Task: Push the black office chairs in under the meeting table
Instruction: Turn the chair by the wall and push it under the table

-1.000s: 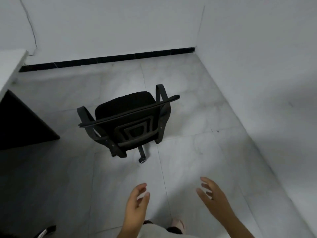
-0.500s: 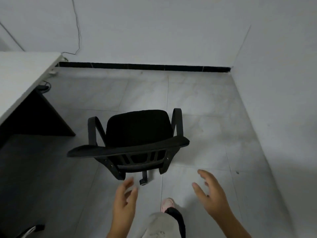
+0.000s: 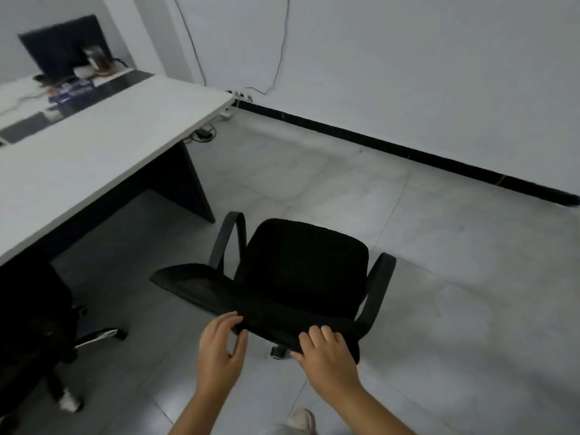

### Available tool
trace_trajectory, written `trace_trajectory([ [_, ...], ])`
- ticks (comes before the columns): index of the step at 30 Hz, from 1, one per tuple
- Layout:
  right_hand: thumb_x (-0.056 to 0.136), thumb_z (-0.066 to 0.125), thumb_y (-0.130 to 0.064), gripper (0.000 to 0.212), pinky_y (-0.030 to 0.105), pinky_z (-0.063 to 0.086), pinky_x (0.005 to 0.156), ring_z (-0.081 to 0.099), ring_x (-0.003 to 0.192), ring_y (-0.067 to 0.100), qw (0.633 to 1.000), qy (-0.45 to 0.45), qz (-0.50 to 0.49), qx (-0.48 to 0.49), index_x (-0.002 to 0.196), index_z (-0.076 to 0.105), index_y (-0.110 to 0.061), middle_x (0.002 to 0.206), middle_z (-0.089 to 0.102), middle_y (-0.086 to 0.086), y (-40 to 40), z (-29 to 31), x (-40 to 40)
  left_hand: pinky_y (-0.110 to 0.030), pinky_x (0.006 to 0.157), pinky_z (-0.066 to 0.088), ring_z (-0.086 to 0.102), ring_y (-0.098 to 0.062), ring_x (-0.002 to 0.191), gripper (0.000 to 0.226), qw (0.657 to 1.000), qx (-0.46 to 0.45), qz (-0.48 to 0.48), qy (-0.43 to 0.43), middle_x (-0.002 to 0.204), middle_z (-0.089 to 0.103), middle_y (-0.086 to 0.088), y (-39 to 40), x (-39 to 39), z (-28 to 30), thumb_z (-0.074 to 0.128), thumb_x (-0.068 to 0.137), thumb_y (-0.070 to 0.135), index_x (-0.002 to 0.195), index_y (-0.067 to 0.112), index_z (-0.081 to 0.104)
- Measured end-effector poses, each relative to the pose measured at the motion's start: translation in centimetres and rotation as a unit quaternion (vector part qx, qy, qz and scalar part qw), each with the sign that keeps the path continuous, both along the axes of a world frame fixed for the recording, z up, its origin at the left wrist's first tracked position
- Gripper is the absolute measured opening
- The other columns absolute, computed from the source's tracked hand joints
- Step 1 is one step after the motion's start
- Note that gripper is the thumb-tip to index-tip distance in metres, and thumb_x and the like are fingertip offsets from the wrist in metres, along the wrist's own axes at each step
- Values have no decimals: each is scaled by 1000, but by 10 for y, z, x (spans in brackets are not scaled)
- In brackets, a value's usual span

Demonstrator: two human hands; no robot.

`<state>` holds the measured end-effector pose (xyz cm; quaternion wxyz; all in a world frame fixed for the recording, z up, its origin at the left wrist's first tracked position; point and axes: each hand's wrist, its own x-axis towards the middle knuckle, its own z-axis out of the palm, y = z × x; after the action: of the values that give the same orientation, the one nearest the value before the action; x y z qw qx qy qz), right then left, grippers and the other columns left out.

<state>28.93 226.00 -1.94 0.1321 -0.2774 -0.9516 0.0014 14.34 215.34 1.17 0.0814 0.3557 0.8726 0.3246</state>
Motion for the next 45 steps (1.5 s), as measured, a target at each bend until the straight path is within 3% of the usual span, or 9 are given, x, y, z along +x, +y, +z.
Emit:
trace_trajectory([
  [4,58,69,-57,33,18,45,45,54,52,9,999,23,38,-4,62,65,-25,58,59,-7,24,-9,18,-45,87,43,60,-27,101,22,993,-50,0,109,95,70,-10,9,6,-2,66,74,22,90,8,69],
  [6,68,40,-54,38,18,45,45,54,52,8,998,30,49,-14,61,65,-26,58,59,-7,44,-10,31,-40,95,43,49,-14,104,41,976,-130,-68,161,94,71,2,13,5,-4,49,69,49,94,21,66],
  [9,68,30,-52,41,14,44,47,53,54,4,996,17,90,8,63,65,-30,61,58,-14,82,-10,57,-26,97,36,54,-4,99,46,952,-193,-160,174,94,68,17,21,6,-3,40,66,62,100,37,58],
  [13,68,33,-55,34,8,36,49,42,66,6,993,-5,118,2,69,61,-35,64,54,-16,140,-10,89,-14,61,48,65,1,70,58,950,-188,-175,175,77,68,22,40,12,1,17,89,58,81,36,70],
  [17,65,28,-63,43,11,23,43,52,57,5,996,-34,83,22,67,63,-37,59,53,-14,185,2,101,-6,54,24,57,1,53,73,941,-149,-161,258,61,61,21,61,27,-10,2,90,60,69,36,68],
  [21,61,35,-63,45,14,32,46,52,52,4,995,-16,103,5,64,63,-28,59,55,-10,205,-3,88,-12,43,34,50,5,49,73,930,-170,-158,286,54,53,21,83,40,-18,-5,87,60,61,41,60],
  [26,54,58,-54,34,17,39,42,52,49,10,991,14,130,6,54,61,-20,55,55,-6,235,-9,66,-9,46,38,50,4,48,71,929,-165,-139,302,54,54,21,98,35,-29,-2,88,61,61,39,60],
  [40,83,20,-70,67,15,28,47,43,53,10,975,51,205,62,54,53,-19,55,51,-5,366,-13,-9,-12,47,44,55,-6,46,71,949,-138,-61,278,52,58,13,206,-1,-35,9,92,57,55,27,63],
  [45,69,40,-63,50,18,36,42,42,56,11,968,27,231,90,54,54,-17,55,53,-4,428,-12,-61,-12,46,41,52,-5,44,72,952,-155,-23,262,50,55,12,260,-30,-32,7,90,59,53,28,60],
])
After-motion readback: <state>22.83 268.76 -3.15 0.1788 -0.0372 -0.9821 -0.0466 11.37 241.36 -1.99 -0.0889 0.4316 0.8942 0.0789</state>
